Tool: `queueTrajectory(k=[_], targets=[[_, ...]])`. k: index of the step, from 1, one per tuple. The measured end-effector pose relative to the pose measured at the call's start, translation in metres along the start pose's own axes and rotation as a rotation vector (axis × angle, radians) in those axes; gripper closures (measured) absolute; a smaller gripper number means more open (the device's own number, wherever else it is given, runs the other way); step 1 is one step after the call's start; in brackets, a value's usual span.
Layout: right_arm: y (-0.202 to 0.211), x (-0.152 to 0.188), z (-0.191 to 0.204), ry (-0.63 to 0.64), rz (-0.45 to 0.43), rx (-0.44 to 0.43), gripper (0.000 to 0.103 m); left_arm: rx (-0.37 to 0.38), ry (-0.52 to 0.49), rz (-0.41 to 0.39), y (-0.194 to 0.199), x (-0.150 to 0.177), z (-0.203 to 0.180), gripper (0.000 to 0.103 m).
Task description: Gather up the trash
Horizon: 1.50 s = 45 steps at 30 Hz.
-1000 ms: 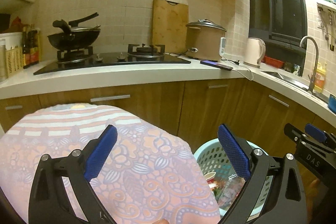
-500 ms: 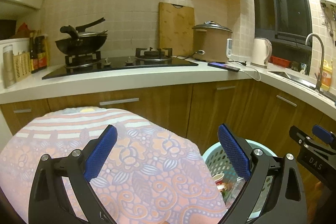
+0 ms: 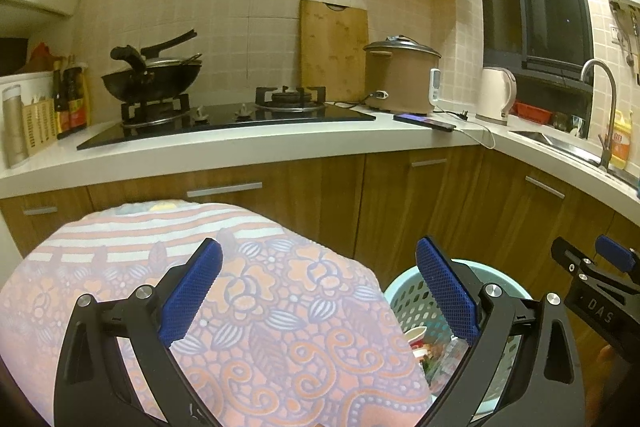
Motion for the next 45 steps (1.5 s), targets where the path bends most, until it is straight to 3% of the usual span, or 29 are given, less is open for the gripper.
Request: queueTrajectory(k=[45], targets=[[-0.002, 0.003, -0.001, -0.004, 0.012, -0.014, 0.03, 0.007, -0.027, 0.045, -0.007, 0.008, -0.01, 0.009]])
Point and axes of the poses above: each gripper's, at about its wrist camera, not at the fingertips, and y roughly against the way its jaws point, z to its left, x to its underside, the point moved 9 cm from there along -y, roughly the way its jaws point, and after that the axes turned 10 degrees about -y, right-handed, at the moved point
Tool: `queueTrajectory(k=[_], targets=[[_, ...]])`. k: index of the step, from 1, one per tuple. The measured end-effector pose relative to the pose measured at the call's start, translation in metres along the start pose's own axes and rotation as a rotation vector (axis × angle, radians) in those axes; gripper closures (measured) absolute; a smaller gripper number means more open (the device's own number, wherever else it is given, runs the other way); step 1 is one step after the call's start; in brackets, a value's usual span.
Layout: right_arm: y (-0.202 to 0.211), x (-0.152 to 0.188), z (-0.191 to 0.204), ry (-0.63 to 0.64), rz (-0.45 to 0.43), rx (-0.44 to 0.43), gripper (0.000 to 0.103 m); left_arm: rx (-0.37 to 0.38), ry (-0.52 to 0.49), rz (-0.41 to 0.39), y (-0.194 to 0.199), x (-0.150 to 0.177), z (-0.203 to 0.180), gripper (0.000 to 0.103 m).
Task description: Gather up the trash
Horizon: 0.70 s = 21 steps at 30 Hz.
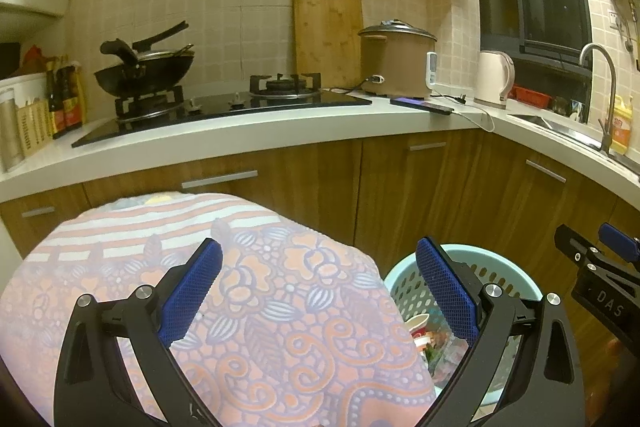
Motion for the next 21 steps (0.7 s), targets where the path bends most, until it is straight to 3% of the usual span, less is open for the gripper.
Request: queueTrajectory(k=[21], targets=[[-0.0002, 0.0027, 0.0014, 0.013, -0.001, 0.008, 0.03, -0.008, -0.003, -0.003, 0.0008, -0.0015, 0.0022, 0.009]])
Point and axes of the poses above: each gripper's, at about its wrist camera, not at the fingertips, and y roughly against the way its jaws point, z to its left, x to its underside, the point moved 9 cm from there along -y, roughly the way its jaws point, and after that the axes turned 10 degrees about -y, right-handed, at the moved point
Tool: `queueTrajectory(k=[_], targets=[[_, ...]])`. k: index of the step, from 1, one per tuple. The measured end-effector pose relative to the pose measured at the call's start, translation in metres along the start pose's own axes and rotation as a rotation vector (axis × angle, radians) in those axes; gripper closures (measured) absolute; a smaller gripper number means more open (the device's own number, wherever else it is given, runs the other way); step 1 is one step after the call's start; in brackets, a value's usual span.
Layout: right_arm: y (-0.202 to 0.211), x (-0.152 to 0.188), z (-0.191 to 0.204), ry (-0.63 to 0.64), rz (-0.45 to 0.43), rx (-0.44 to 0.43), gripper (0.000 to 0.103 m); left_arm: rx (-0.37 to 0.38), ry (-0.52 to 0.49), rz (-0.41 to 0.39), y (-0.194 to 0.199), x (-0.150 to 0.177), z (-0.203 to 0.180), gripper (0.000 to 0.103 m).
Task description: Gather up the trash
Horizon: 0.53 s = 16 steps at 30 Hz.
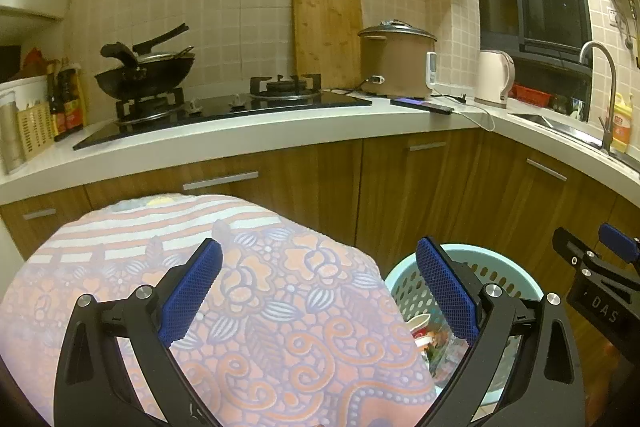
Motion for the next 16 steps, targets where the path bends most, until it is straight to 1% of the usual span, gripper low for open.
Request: queueTrajectory(k=[9, 13, 16], targets=[[0.0008, 0.0002, -0.0014, -0.006, 0.002, -0.005, 0.03, -0.012, -0.026, -0.018, 0.0044, -0.0025, -0.0019, 0.008], [0.0042, 0.0007, -0.0037, -0.009, 0.0, -0.002, 0.03, 0.01, -0.022, -0.017, 0.0062, -0.0037, -0.0052, 0.008], [0.0065, 0.0012, -0.0038, -0.01, -0.003, -0.003, 0.03, 0.004, -0.035, -0.021, 0.0078, -0.0045, -0.005, 0.008]])
Point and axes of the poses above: each gripper's, at about its wrist camera, not at the fingertips, and y roughly against the way its jaws point, z to its left, x to its underside, the point moved 9 cm from there along -y, roughly the way its jaws point, and after that the axes turned 10 degrees about -y, right-handed, at the moved point
